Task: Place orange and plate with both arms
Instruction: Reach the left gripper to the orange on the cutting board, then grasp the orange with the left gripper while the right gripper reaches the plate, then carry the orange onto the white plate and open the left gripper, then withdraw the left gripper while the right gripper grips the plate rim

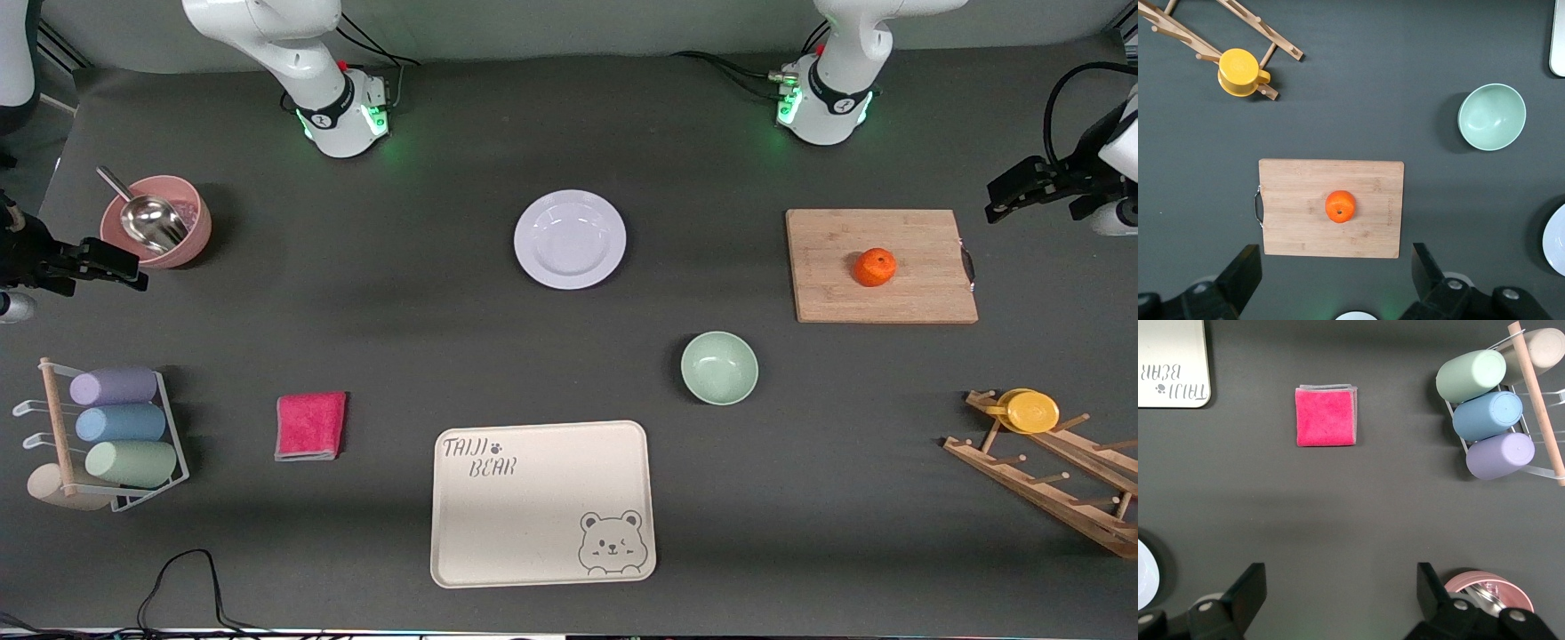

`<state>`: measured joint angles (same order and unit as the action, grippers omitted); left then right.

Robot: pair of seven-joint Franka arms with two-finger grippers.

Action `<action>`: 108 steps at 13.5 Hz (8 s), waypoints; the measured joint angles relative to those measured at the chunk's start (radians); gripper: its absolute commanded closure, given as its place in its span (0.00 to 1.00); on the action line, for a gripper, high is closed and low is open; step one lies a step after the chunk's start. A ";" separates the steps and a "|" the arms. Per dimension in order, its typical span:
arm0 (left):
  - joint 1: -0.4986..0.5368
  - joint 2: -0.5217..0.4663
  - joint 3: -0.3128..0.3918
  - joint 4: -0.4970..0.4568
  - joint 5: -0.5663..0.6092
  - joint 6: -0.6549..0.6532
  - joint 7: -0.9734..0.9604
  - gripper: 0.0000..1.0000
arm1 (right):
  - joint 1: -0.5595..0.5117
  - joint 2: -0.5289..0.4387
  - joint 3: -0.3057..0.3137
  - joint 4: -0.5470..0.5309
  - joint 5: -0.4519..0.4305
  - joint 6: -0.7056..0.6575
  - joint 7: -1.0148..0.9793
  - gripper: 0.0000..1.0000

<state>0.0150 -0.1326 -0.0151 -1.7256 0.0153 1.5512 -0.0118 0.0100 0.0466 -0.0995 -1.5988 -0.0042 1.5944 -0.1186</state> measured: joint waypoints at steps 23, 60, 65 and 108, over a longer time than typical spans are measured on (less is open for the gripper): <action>0.049 -0.039 0.014 -1.014 0.002 1.022 0.021 0.00 | 0.355 -0.382 0.021 -0.441 0.021 0.105 0.545 0.00; -0.108 -0.138 -0.132 -0.406 -0.283 0.133 -0.198 1.00 | 0.414 0.183 0.040 -1.102 1.858 0.542 -1.184 0.00; -0.125 -0.118 -0.499 -0.387 -0.378 0.335 -0.697 1.00 | 0.413 0.223 0.040 -1.096 1.881 0.487 -1.185 0.19; -0.335 0.420 -0.521 -0.206 0.213 0.671 -1.367 0.00 | 0.432 0.353 0.026 -1.056 1.990 0.367 -1.389 0.63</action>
<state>-0.3204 0.2877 -0.5360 -1.9312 0.2287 2.2221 -1.3790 0.4419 0.3995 -0.0731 -2.6546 1.9859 1.9614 -1.5077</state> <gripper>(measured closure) 0.000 0.630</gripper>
